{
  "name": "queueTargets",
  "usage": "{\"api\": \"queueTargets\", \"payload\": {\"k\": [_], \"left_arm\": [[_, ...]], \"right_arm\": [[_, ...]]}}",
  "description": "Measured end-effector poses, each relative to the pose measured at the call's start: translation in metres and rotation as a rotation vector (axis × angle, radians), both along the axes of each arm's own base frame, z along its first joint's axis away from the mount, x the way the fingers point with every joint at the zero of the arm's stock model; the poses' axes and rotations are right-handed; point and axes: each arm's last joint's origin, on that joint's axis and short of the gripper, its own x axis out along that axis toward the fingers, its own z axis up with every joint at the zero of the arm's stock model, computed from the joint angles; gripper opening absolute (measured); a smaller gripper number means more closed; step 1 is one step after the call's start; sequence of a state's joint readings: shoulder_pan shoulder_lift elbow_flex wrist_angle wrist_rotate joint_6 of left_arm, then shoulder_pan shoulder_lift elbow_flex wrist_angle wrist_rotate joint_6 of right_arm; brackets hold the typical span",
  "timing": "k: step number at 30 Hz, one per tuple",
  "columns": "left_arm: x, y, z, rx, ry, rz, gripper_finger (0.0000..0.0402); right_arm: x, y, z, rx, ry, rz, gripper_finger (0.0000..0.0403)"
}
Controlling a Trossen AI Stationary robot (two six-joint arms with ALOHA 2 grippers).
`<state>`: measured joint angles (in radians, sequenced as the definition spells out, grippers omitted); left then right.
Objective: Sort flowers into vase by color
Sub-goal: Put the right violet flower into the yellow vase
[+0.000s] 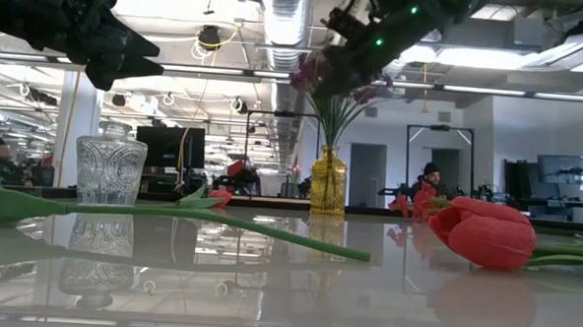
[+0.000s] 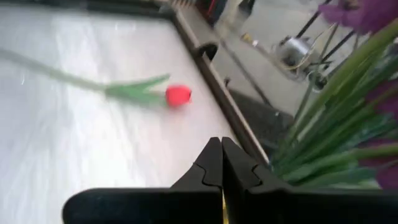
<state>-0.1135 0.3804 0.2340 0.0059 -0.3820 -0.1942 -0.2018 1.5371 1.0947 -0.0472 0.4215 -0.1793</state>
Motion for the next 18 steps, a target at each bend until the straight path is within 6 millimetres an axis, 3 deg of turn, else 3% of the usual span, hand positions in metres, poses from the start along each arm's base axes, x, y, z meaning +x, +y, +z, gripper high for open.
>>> {"api": "queueTargets", "payload": {"k": [5,10,15,18], "left_arm": [[0.0,0.0,0.0,-0.01,-0.002,0.001,0.021],[0.0,0.0,-0.002,-0.03,0.013,-0.005,0.021],[-0.001,-0.001,-0.006,-0.031,0.05,-0.018,0.021],[0.0,-0.004,-0.007,-0.029,0.067,-0.132,0.021]], "right_arm": [[-0.01,0.019,0.028,0.011,0.069,0.089,0.002],[-0.031,0.047,0.05,0.23,0.139,0.306,0.002],[-0.048,0.085,0.052,0.421,0.208,0.429,0.0021],[-0.056,0.111,0.045,0.502,0.288,0.438,0.0022]]}}
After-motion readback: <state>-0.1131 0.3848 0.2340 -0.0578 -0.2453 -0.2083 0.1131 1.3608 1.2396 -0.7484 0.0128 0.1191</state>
